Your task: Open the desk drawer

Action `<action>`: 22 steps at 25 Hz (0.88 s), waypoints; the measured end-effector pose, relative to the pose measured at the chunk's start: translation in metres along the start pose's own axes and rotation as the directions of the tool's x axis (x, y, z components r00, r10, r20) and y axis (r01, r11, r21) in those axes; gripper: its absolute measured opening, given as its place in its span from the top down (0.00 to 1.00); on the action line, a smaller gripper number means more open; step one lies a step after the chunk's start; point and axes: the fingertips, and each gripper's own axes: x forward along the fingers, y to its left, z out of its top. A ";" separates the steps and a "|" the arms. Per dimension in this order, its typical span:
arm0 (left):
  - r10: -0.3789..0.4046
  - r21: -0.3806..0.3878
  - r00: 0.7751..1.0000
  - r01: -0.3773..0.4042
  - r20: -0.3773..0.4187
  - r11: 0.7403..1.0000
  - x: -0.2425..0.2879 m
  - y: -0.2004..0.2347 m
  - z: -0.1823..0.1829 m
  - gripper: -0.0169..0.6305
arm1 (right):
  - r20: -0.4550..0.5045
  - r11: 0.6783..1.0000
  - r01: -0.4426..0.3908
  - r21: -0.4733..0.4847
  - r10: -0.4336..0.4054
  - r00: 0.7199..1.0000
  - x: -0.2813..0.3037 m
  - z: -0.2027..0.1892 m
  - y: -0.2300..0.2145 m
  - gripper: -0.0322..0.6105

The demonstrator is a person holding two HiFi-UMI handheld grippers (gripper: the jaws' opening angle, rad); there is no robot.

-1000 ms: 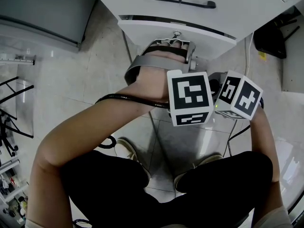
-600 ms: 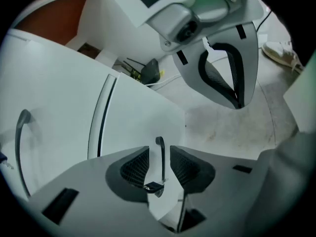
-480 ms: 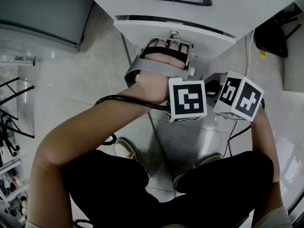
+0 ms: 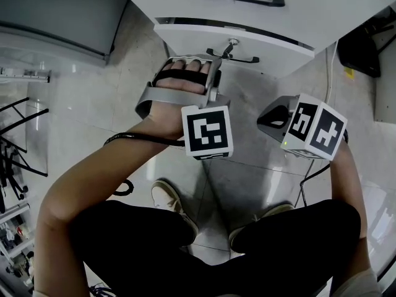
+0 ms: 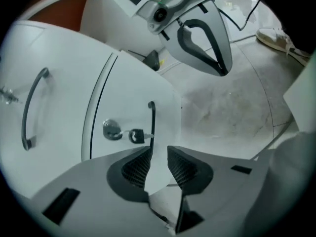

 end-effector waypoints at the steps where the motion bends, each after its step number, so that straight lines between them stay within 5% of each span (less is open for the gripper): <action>1: 0.018 -0.010 1.000 -0.018 -0.017 1.000 0.001 0.005 -0.008 0.82 | 0.001 1.000 -0.001 -0.004 0.001 1.000 0.001 0.002 0.001 0.93; 7: 0.067 -0.061 0.998 -0.066 0.011 0.996 0.006 0.021 -0.011 0.82 | -0.008 1.000 0.005 -0.008 -0.005 1.000 0.001 0.007 0.002 0.93; 22: 0.086 0.083 0.994 -0.092 0.069 0.992 0.029 0.011 0.009 0.83 | -0.038 1.000 0.006 -0.010 -0.006 0.999 0.003 0.006 0.008 0.93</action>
